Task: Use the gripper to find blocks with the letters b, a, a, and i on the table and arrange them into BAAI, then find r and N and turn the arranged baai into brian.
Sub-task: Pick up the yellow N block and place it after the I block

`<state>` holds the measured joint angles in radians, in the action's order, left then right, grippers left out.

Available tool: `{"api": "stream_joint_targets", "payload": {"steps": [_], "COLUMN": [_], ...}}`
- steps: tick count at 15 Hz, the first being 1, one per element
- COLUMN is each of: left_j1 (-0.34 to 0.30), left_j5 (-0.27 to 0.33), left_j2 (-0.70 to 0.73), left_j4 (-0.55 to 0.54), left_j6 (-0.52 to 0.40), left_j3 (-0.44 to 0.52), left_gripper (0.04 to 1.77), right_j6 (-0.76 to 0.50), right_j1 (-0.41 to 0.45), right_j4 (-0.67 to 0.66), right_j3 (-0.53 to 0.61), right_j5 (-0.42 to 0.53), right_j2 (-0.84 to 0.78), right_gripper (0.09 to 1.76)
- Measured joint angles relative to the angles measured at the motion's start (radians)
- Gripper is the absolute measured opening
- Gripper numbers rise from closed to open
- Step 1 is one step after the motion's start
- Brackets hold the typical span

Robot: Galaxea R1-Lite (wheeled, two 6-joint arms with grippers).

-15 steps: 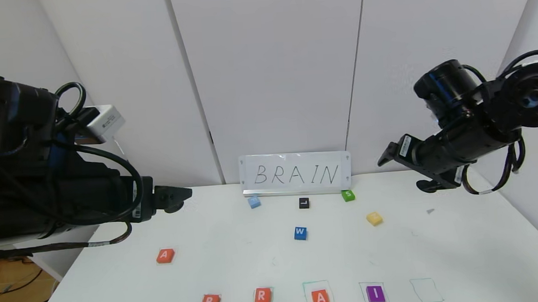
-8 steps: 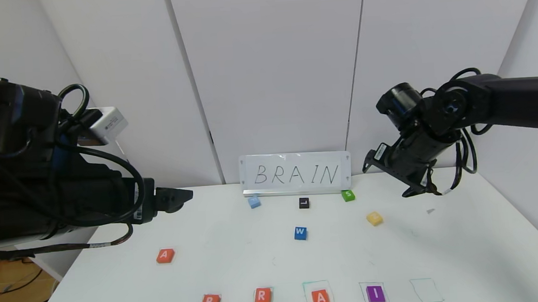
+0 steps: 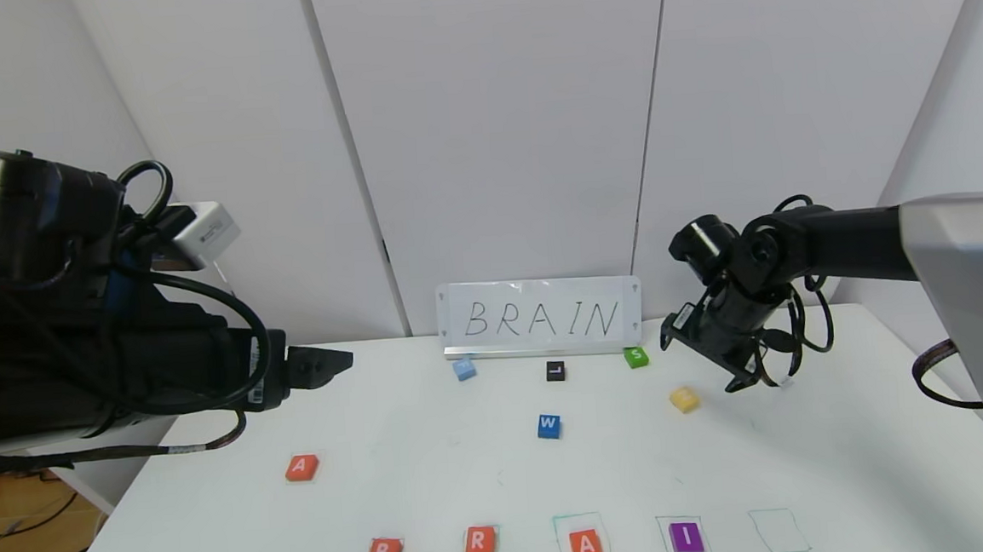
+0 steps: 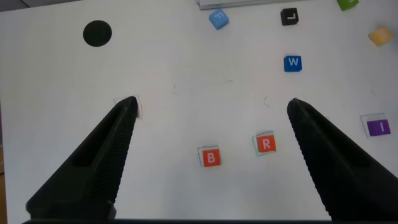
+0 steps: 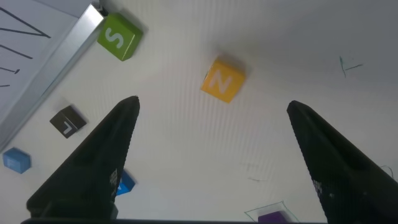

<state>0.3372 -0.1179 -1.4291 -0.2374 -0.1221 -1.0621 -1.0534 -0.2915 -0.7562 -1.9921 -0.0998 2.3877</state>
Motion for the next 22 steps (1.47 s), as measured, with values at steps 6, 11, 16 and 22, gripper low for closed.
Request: {"api": "stream_joint_targets", "payload": {"steps": [6, 11, 16, 22], "left_j1": [-0.011, -0.02, -0.028, -0.032], "left_j5": [0.0, 0.0, 0.0, 0.0], "left_j2": [-0.014, -0.023, -0.029, -0.034], "left_j4": [0.001, 0.003, 0.003, 0.003], "left_j6": [0.001, 0.001, 0.009, 0.009], "left_j3": [-0.001, -0.002, -0.002, -0.002], "left_gripper": [1.72, 1.72, 1.72, 1.72], "right_j6": [-0.035, -0.048, -0.059, -0.064], "right_j1": [0.011, 0.011, 0.009, 0.006], "right_j4": [-0.001, -0.004, -0.008, -0.026], "right_j3": [0.0, 0.001, 0.001, 0.002], "right_j5": [-0.004, -0.029, -0.062, -0.063], "right_j2": [0.057, 0.097, 0.125, 0.131], "right_gripper": [1.71, 1.71, 1.71, 1.71]}}
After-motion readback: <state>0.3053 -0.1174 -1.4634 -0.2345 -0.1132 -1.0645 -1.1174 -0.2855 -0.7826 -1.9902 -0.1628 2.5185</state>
